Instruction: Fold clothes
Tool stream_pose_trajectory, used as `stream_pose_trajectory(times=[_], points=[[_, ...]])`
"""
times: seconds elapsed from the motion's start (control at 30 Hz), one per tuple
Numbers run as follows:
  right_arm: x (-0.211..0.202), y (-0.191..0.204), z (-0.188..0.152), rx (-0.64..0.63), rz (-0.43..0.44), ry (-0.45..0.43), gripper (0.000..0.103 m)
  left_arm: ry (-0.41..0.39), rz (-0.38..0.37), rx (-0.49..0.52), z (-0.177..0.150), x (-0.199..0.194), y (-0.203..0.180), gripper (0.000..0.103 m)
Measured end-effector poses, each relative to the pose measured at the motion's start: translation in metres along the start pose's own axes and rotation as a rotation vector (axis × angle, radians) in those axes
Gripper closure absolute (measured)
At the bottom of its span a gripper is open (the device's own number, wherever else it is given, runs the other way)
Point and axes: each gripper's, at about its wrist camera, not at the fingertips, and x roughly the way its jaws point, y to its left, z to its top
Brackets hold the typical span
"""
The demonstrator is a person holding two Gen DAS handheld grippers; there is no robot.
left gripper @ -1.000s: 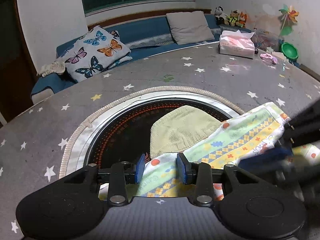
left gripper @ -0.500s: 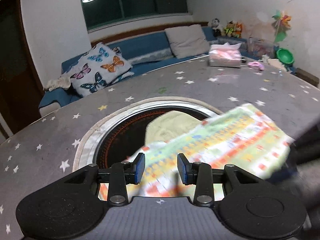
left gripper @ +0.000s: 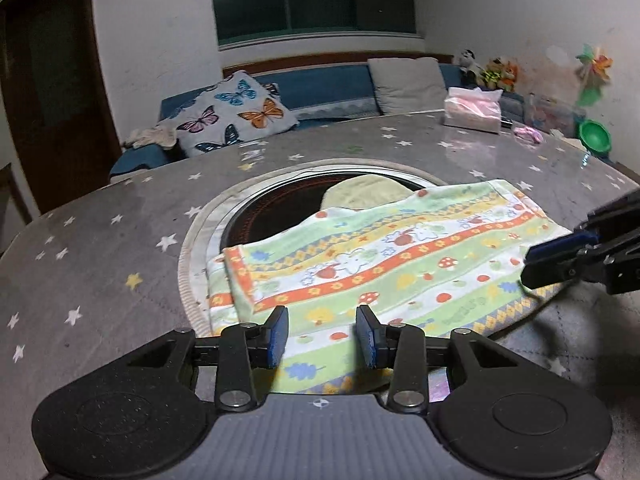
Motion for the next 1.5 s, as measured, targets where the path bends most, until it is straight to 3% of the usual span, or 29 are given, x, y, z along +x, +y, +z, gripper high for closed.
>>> stream_pose_trajectory(times=[0.13, 0.53, 0.8, 1.07, 1.23, 1.4, 1.5], points=[[-0.005, -0.012, -0.002, 0.029, -0.027, -0.005, 0.08, 0.003, 0.023, -0.038, -0.004, -0.005, 0.01, 0.053], [-0.017, -0.042, 0.003, 0.084, -0.111, -0.033, 0.077, 0.032, 0.062, -0.122, -0.007, -0.004, 0.034, 0.048], [0.019, -0.062, 0.037, 0.073, -0.127, -0.045, 0.077, 0.054, 0.1, -0.157, 0.007, 0.012, 0.051, 0.049], [0.038, -0.081, 0.041, 0.097, -0.177, -0.023, 0.077, 0.068, 0.121, -0.143, 0.025, 0.035, 0.065, 0.049], [0.033, -0.07, 0.045, 0.046, -0.191, -0.022, 0.07, 0.088, 0.154, -0.128, 0.028, 0.052, 0.07, 0.047], [0.034, -0.026, 0.049, -0.077, -0.094, -0.014, 0.065, 0.089, 0.176, -0.164, 0.027, 0.045, 0.085, 0.047], [0.034, 0.002, 0.051, -0.154, -0.031, -0.007, 0.061, 0.074, 0.177, -0.215, 0.027, 0.034, 0.096, 0.041]])
